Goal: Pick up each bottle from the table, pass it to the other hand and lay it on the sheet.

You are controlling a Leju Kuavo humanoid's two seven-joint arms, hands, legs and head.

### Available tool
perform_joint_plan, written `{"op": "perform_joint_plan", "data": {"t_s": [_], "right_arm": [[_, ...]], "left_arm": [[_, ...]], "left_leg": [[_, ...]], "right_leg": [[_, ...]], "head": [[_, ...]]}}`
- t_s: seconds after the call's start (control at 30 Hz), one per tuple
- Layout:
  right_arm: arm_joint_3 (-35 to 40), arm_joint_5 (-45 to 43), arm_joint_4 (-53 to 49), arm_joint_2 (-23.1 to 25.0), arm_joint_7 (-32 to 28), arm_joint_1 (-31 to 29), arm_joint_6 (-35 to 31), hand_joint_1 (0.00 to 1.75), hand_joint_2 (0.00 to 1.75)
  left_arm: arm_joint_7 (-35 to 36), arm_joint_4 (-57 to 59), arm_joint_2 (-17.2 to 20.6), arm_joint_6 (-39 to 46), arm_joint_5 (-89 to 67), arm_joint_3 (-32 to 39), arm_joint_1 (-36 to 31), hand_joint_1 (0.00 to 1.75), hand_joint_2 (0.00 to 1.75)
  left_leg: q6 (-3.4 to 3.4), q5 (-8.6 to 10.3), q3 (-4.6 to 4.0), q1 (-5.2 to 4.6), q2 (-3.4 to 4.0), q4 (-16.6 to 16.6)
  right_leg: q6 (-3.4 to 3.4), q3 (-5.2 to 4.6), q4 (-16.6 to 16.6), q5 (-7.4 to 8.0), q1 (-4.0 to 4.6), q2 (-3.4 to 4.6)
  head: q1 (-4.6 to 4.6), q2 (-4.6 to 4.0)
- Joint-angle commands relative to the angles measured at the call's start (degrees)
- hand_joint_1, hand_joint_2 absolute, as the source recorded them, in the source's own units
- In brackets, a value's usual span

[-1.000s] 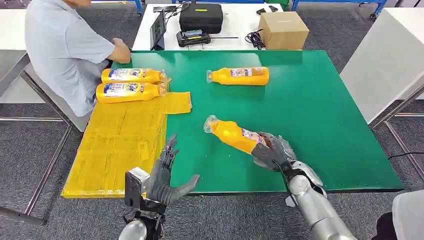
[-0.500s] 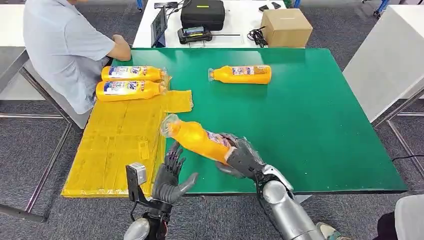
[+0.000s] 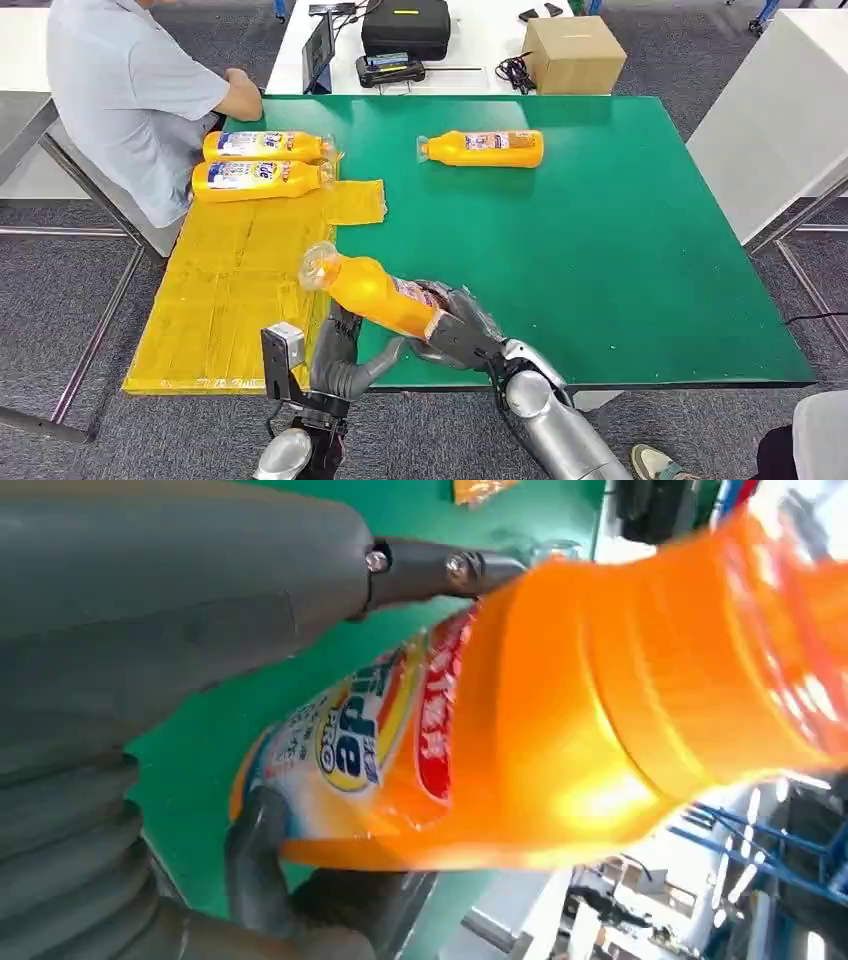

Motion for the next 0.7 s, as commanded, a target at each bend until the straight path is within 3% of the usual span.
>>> {"op": "perform_joint_plan", "data": {"t_s": [0.03, 0.57, 0.6, 0.63, 0.67, 0.7], "right_arm": [[6.6, -0.4, 8.8, 1.2, -0.9, -4.2, 1.0, 1.75, 1.75], [11.8, -2.7, 7.1, 0.7, -1.5, -4.7, 1.9, 1.75, 1.75], [11.8, -3.1, 6.9, 0.7, -1.6, -4.6, 2.0, 1.75, 1.75], [11.8, -3.1, 6.9, 0.7, -1.6, -4.6, 2.0, 1.75, 1.75], [11.6, -3.8, 6.6, 0.7, -1.7, -4.6, 2.3, 1.75, 1.75], [11.6, -3.9, 6.6, 0.6, -1.8, -4.6, 2.3, 1.75, 1.75]], "left_arm": [[-0.6, 3.9, 0.9, 0.4, 2.1, -3.0, -3.9, 0.0, 1.75], [-0.6, 6.3, 1.1, -2.2, 7.3, -3.5, -5.3, 0.0, 1.75], [-0.8, 6.4, 1.0, -2.0, 7.3, -3.5, -5.4, 0.1, 1.75], [-0.8, 6.4, 1.0, -2.0, 7.3, -3.5, -5.4, 0.1, 1.75], [-0.9, 6.4, 1.1, -2.2, 7.3, -3.8, -5.5, 1.66, 1.75], [-1.6, 6.2, 1.2, -2.2, 6.8, -4.0, -5.5, 1.75, 1.75]], "left_leg": [[-0.11, -0.09, 0.18, 0.08, 0.14, 0.0], [-0.11, -0.09, 0.19, 0.07, 0.05, 0.0], [-0.08, -0.05, 0.12, 0.03, 0.06, 0.0], [-0.07, -0.03, 0.07, 0.02, 0.04, 0.0], [-0.13, -0.1, 0.2, 0.07, 0.07, 0.0], [-0.1, -0.05, 0.15, 0.05, 0.03, 0.0]], "right_leg": [[-0.14, 0.17, 0.0, -0.04, 0.09, 0.1], [-0.14, 0.19, 0.0, -0.07, 0.08, 0.01], [-0.1, 0.1, 0.0, -0.03, 0.04, 0.04], [-0.08, 0.07, 0.0, -0.02, 0.03, 0.02], [-0.15, 0.2, 0.0, -0.07, 0.08, 0.04], [-0.12, 0.15, 0.0, -0.04, 0.06, 0.0]], "head": [[0.0, 0.0], [0.02, 0.0], [0.0, 0.0], [0.02, 0.0], [0.0, 0.0], [0.0, 0.0]]}}
